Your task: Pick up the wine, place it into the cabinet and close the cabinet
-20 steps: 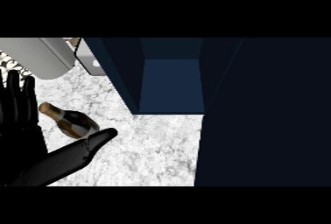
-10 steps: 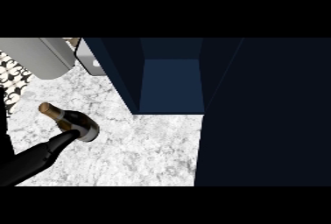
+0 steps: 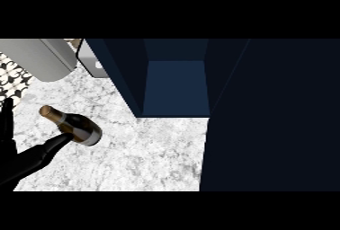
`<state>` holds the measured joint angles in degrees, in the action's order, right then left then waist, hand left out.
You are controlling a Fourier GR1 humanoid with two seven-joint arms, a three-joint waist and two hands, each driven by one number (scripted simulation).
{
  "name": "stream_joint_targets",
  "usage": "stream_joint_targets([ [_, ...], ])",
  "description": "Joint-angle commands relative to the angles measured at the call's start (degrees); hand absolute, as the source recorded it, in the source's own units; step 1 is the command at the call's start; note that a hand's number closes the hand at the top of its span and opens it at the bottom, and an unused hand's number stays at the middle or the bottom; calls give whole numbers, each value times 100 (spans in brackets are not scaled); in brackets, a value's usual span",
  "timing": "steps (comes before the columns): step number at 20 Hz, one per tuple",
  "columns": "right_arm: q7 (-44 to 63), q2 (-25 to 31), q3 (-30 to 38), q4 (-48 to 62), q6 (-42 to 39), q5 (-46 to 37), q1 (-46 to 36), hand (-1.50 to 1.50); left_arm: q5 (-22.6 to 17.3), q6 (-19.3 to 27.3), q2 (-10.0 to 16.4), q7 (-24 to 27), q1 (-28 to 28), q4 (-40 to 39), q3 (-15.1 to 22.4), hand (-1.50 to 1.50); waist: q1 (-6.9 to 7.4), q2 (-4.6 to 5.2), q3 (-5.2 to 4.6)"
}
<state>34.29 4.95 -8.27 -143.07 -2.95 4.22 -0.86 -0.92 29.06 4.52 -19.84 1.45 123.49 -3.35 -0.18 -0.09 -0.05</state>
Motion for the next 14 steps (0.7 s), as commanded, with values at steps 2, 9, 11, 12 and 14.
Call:
stream_joint_targets([
  [2, 471, 114, 395, -672, 68, 488, -214, -150, -679, -458, -109, 634, 373, -489, -354, -150, 17, 3, -1],
  [9, 951, 73, 193, -950, 196, 452, -389, -150, -714, -648, -412, 1485, 254, -1452, -318, -150, -11, 2, -1],
  [11, 1054, 238, 329, -1141, 67, 584, -259, -150, -912, -807, -323, 1841, 191, -1950, -669, -150, -43, 2, -2],
  [12, 542, 90, 251, -564, 28, 357, -397, -150, -714, -715, -379, 1754, 343, -1649, -475, -150, 10, 5, 3],
  [14, 873, 49, 37, -915, 143, 146, -219, -150, -1047, -990, -181, 1941, 466, -1768, -875, -150, 6, -2, 1],
])
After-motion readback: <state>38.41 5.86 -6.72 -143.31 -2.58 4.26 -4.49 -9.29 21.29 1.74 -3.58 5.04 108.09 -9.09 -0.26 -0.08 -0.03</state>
